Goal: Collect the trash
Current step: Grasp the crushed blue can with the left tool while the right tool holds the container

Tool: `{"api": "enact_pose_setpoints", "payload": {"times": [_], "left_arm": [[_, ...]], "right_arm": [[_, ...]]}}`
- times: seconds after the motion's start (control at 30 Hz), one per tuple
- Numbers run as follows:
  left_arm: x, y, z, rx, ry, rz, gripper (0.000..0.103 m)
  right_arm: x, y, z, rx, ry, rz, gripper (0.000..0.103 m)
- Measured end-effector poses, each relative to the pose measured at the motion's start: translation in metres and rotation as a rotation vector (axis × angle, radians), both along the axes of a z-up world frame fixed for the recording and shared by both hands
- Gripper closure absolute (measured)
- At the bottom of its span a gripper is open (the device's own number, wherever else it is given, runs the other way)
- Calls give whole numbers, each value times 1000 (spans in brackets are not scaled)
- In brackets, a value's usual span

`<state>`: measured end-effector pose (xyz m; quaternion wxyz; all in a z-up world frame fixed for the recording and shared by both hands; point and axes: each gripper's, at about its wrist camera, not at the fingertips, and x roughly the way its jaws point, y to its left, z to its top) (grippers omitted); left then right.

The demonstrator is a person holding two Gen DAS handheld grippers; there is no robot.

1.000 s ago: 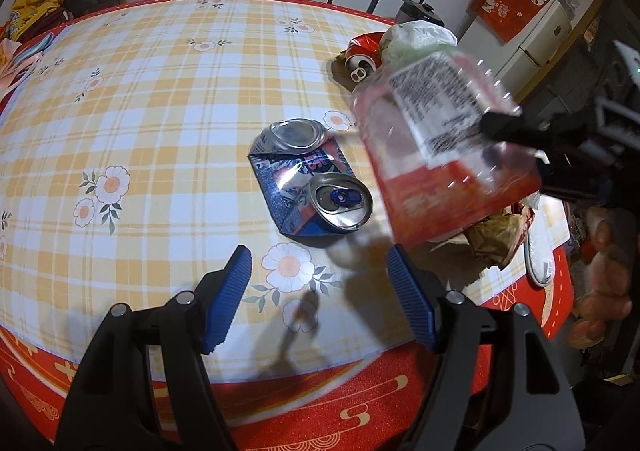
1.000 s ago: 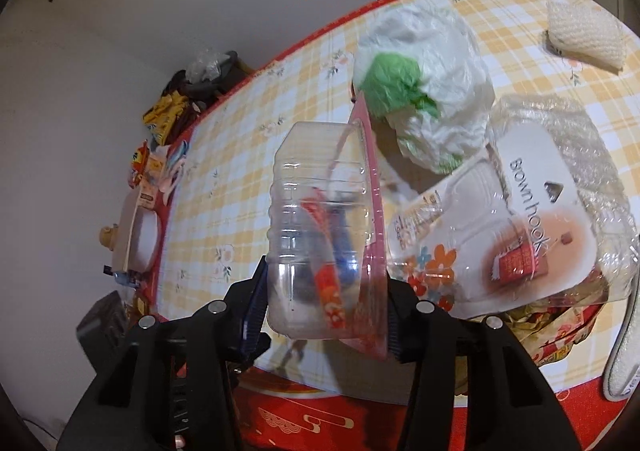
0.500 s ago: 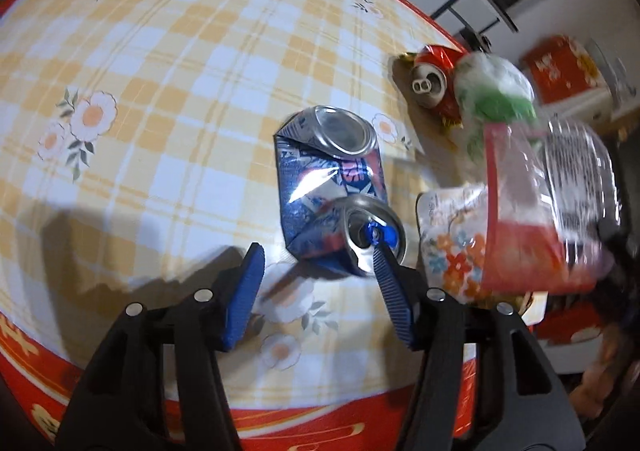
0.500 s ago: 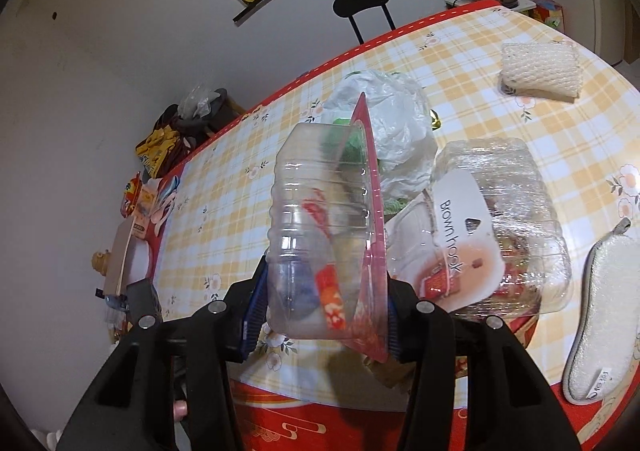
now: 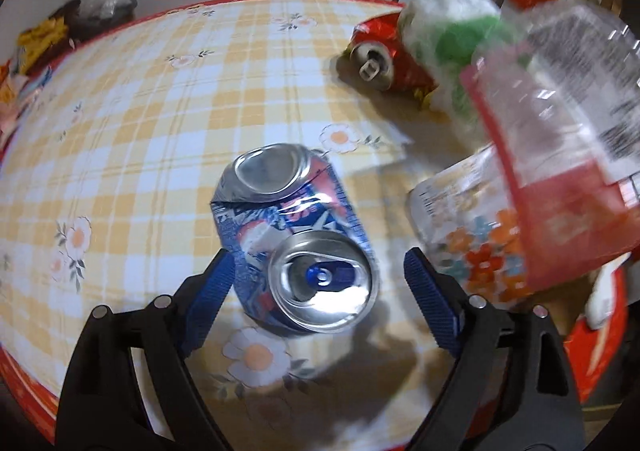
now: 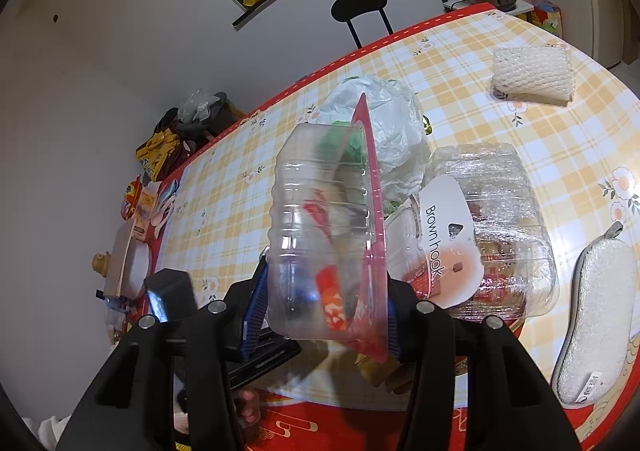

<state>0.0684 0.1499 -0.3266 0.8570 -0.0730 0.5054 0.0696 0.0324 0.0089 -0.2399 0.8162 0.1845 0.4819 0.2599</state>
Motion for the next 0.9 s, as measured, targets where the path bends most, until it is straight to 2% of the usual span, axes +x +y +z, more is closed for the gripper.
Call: {"api": "enact_pose_setpoints", "payload": {"times": [0.3, 0.4, 0.43, 0.5, 0.67, 0.9], "left_arm": [[3, -8, -15, 77, 21, -21, 19], [-1, -12, -9, 83, -10, -48, 33], [-2, -13, -8, 84, -12, -54, 33], [-5, -7, -5, 43, -21, -42, 33], [-14, 7, 7, -2, -43, -5, 34], [-36, 31, 43, -58, -119, 49, 37]], "right_arm": [[-1, -5, 0, 8, 8, -9, 54], [-1, -6, -1, 9, 9, -10, 54], [-1, -6, -1, 9, 9, -10, 54], [-1, -7, 0, 12, 9, -12, 54], [0, -9, 0, 15, 8, -9, 54], [0, -3, 4, 22, 2, 8, 54]]}}
